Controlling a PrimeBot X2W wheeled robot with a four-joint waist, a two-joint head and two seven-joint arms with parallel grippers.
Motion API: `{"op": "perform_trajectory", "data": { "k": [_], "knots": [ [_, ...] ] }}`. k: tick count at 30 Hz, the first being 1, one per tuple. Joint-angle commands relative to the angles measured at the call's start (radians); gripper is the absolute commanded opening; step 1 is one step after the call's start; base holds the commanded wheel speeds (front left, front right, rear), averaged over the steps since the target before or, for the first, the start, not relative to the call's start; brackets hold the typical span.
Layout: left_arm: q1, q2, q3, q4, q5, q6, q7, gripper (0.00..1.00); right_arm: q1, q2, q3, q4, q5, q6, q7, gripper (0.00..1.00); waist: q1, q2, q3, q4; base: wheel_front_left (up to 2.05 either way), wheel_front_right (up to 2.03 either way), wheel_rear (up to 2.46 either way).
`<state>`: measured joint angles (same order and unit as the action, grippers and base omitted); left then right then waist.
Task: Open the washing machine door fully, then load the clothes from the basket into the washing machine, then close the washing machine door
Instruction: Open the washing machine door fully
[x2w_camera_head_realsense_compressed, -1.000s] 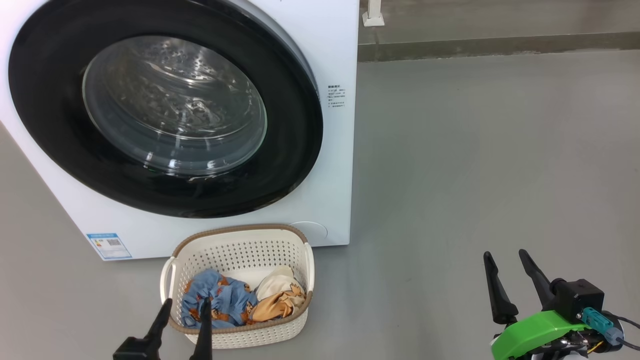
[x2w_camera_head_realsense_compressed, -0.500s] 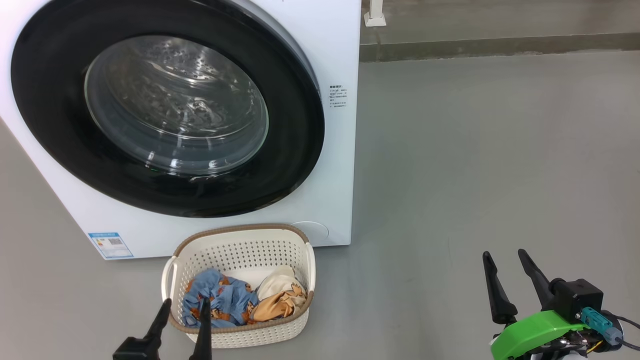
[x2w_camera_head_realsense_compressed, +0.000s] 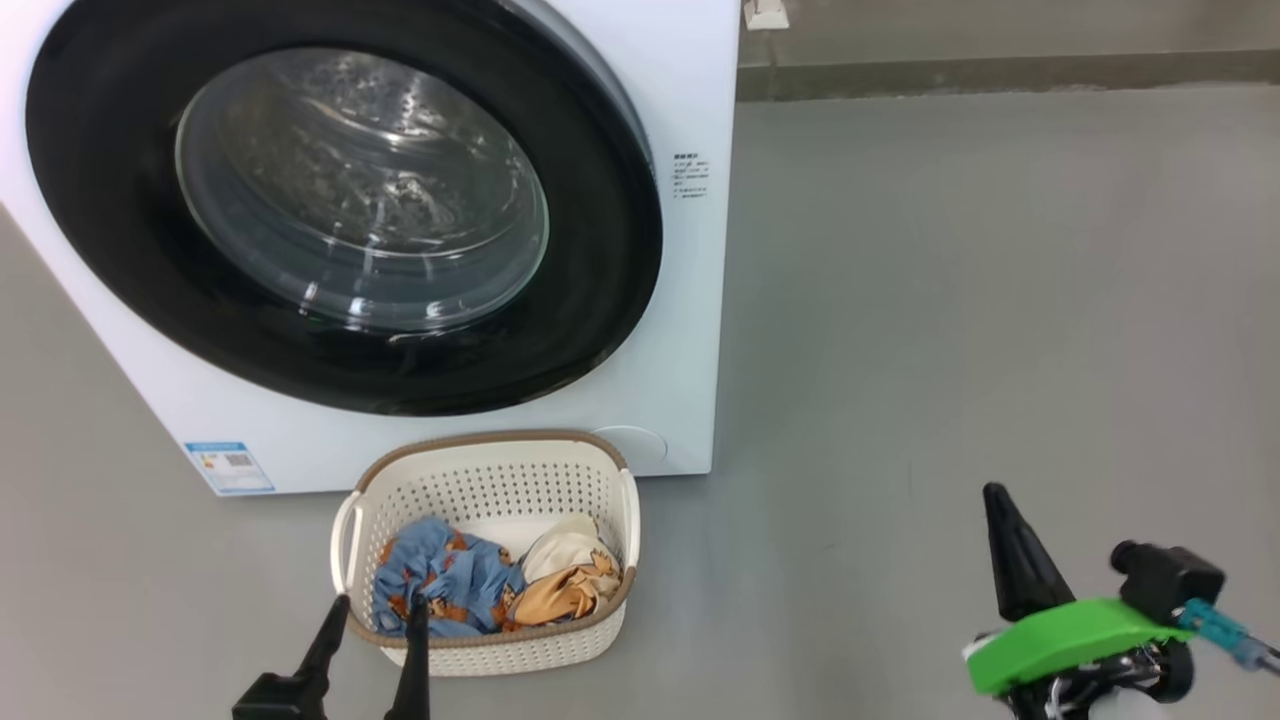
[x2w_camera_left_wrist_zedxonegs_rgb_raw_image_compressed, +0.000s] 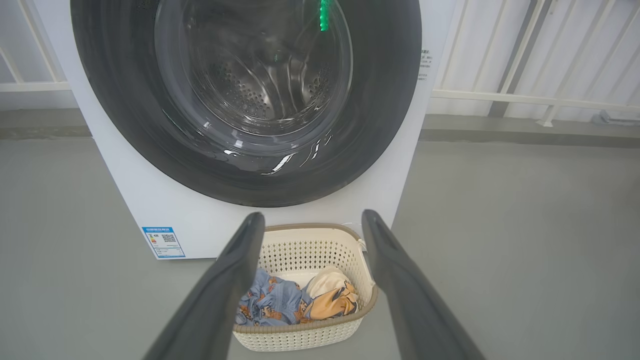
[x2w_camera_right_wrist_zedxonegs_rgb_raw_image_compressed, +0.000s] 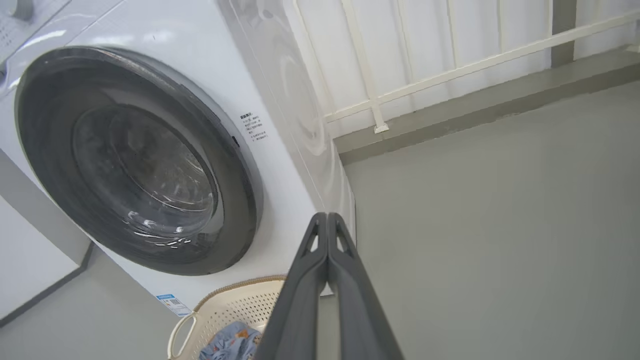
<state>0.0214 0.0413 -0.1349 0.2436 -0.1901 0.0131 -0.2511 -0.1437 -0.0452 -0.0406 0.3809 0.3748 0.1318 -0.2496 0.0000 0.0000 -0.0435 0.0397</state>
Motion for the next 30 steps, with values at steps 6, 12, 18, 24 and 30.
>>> {"op": "perform_trajectory", "data": {
  "k": [6, 12, 18, 24, 30],
  "knots": [
    [-0.037, 0.009, 0.018, -0.026, -0.007, 0.004, -0.011, 1.00, -0.142, -0.005, 0.038, 0.107, 0.405, -0.001, 0.014, 0.00, 0.0000, 0.0000, 0.026, 0.038, 0.00, 0.00, 0.00],
    [-0.060, 0.009, 0.003, -0.044, -0.018, 0.003, -0.011, 1.00, -0.265, -0.005, 0.035, 0.151, 0.564, -0.001, 0.116, 0.00, 0.0000, 0.0000, 0.084, 0.077, 0.00, 0.00, 0.00],
    [-0.097, 0.009, -0.015, -0.054, -0.028, -0.003, -0.011, 1.00, -0.395, -0.032, 0.004, 0.161, 0.643, -0.001, 0.256, 0.00, 0.0000, 0.0000, 0.156, 0.122, 0.00, 0.00, 0.00],
    [-0.141, 0.009, -0.052, -0.060, -0.060, 0.004, -0.011, 1.00, -0.510, -0.082, -0.016, 0.182, 0.655, -0.001, 0.324, 0.00, 0.0000, 0.0000, 0.233, 0.182, 0.00, 0.00, 0.00],
    [-0.178, 0.009, -0.084, -0.056, -0.085, 0.008, -0.011, 1.00, -0.631, -0.122, -0.008, 0.203, 0.639, -0.001, 0.374, 0.00, 0.0000, 0.0000, 0.305, 0.228, 0.00, 0.00, 0.00]
  ]
}}
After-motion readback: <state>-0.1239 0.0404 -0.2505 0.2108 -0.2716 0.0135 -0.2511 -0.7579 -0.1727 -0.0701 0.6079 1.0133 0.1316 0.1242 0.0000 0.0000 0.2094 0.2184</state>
